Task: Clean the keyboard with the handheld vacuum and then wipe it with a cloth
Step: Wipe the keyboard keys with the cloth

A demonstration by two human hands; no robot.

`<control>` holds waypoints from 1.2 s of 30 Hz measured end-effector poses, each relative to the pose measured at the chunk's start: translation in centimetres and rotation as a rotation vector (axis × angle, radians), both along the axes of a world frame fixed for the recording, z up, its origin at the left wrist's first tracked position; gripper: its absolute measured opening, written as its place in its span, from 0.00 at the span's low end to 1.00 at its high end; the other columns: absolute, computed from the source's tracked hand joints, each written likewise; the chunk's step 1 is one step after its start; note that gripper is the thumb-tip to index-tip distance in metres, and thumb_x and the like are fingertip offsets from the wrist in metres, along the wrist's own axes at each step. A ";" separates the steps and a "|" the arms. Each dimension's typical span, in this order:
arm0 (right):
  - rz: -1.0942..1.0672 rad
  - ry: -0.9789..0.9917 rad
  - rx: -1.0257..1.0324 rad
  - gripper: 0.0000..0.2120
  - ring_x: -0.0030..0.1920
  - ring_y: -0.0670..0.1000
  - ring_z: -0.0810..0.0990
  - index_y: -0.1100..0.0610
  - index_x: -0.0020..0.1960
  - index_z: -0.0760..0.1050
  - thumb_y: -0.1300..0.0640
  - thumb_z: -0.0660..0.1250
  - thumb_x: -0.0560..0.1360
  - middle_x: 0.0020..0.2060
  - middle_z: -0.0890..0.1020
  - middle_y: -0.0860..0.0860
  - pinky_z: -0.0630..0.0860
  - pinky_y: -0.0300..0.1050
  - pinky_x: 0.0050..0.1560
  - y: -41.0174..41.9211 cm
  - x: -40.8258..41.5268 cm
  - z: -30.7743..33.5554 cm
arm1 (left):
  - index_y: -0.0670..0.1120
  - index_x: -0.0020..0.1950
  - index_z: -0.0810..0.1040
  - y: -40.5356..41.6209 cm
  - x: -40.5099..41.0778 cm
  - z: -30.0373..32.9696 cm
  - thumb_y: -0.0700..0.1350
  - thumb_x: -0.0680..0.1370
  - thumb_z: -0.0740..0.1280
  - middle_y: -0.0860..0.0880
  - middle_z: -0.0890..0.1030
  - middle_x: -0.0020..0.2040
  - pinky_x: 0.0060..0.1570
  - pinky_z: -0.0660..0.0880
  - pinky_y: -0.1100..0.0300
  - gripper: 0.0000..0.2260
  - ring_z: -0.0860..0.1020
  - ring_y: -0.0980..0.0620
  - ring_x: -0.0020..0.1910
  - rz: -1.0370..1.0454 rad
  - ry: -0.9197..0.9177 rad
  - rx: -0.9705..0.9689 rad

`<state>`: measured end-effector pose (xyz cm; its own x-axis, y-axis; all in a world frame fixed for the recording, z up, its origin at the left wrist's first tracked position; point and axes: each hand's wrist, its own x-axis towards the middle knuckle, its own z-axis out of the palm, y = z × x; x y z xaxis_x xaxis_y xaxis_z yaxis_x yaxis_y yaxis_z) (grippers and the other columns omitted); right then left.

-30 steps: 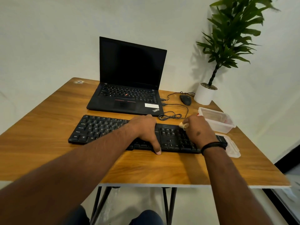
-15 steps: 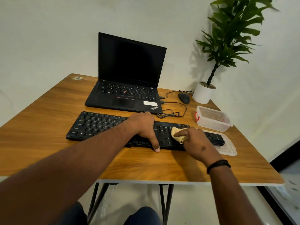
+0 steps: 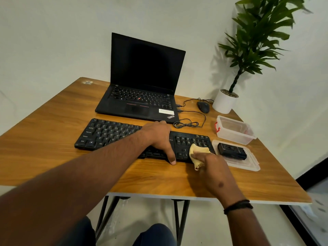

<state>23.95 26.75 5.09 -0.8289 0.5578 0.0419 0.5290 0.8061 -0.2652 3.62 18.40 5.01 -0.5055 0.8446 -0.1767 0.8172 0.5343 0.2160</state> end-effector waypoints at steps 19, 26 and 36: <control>-0.272 0.327 0.037 0.21 0.56 0.56 0.80 0.57 0.70 0.74 0.68 0.61 0.79 0.58 0.82 0.58 0.76 0.48 0.60 0.1 -1.7 2.0 | 0.48 0.74 0.68 -0.3 0.4 0.0 0.72 0.51 0.79 0.49 0.72 0.66 0.60 0.76 0.46 0.57 0.73 0.47 0.63 0.021 -0.008 0.014; -0.098 -0.075 0.145 0.11 0.57 0.58 0.80 0.59 0.61 0.76 0.59 0.64 0.79 0.56 0.81 0.58 0.77 0.51 0.57 -1.5 -4.7 0.8 | 0.53 0.64 0.73 -0.4 0.6 -0.1 0.69 0.52 0.81 0.51 0.73 0.58 0.54 0.76 0.51 0.45 0.73 0.50 0.55 0.024 -0.024 0.045; 0.017 0.484 -0.413 0.15 0.48 0.43 0.80 0.51 0.57 0.83 0.66 0.64 0.78 0.52 0.83 0.46 0.77 0.34 0.45 -0.7 -1.3 2.9 | 0.51 0.82 0.54 -2.7 2.2 1.3 0.60 0.60 0.82 0.49 0.58 0.82 0.78 0.55 0.45 0.58 0.57 0.46 0.80 -0.080 -0.280 0.271</control>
<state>22.69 26.06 7.95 -0.7790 0.5947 0.1985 0.2587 0.5933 -0.7622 5.80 15.73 6.28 -0.4004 0.9141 -0.0633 0.7433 0.3645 0.5610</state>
